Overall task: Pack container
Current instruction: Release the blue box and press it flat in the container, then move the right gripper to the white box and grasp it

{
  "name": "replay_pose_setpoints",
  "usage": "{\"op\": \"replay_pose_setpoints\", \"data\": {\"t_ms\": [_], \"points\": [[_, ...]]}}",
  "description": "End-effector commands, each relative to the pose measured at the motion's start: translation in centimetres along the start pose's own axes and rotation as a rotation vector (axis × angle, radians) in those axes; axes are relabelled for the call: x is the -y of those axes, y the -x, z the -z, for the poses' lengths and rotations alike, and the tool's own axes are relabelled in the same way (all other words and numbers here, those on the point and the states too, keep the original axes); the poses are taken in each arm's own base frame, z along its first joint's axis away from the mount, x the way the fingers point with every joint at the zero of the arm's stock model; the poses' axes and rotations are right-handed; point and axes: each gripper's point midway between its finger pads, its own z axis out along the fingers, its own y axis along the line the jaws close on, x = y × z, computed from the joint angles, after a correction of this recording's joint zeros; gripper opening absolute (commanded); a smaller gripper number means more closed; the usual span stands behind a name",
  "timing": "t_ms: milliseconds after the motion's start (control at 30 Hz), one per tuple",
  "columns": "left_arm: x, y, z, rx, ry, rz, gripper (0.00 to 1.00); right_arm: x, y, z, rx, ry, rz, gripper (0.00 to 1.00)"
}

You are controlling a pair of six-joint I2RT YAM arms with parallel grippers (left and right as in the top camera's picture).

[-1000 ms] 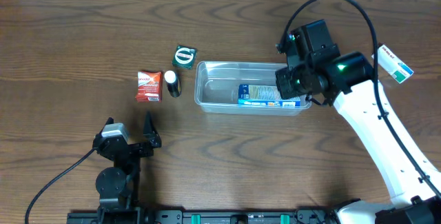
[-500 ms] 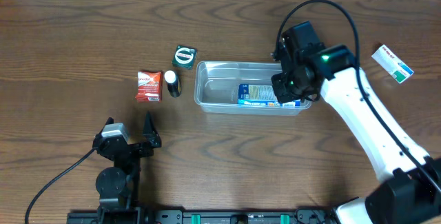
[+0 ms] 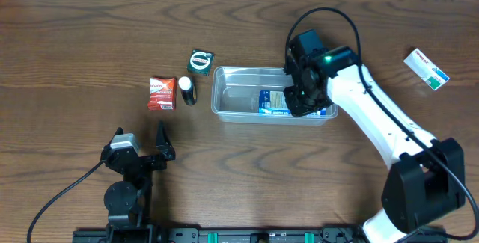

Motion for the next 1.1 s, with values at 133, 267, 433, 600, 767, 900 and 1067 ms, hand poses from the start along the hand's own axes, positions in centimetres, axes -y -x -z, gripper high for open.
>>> {"op": "replay_pose_setpoints", "data": {"t_ms": [133,267,433,600,767,900,1067], "points": [[-0.6,-1.7,-0.1,-0.049,0.024,-0.016,0.98,-0.2,-0.5,-1.6,-0.050,-0.005,0.010,0.12],[-0.6,-1.7,-0.1,-0.049,0.024,-0.016,0.98,-0.1,-0.7,-2.3,-0.070,-0.007,0.014,0.14],[-0.6,-1.7,-0.1,-0.049,0.024,-0.016,0.98,-0.1,-0.6,-2.7,-0.074,-0.008,0.014,0.17],[-0.6,-1.7,-0.1,-0.049,0.024,-0.016,0.98,0.0,-0.4,-2.7,-0.064,-0.007,0.048,0.16],[-0.6,-1.7,-0.1,-0.049,0.024,-0.016,0.98,1.0,0.8,-1.0,-0.025,-0.008,0.017,0.14],[-0.6,-1.7,-0.1,-0.049,0.024,-0.016,0.98,2.2,3.0,2.8,0.073,-0.006,-0.001,0.22],[-0.6,-1.7,-0.1,-0.049,0.024,-0.016,0.98,5.7,6.3,8.6,0.243,-0.036,-0.023,0.46]]}}
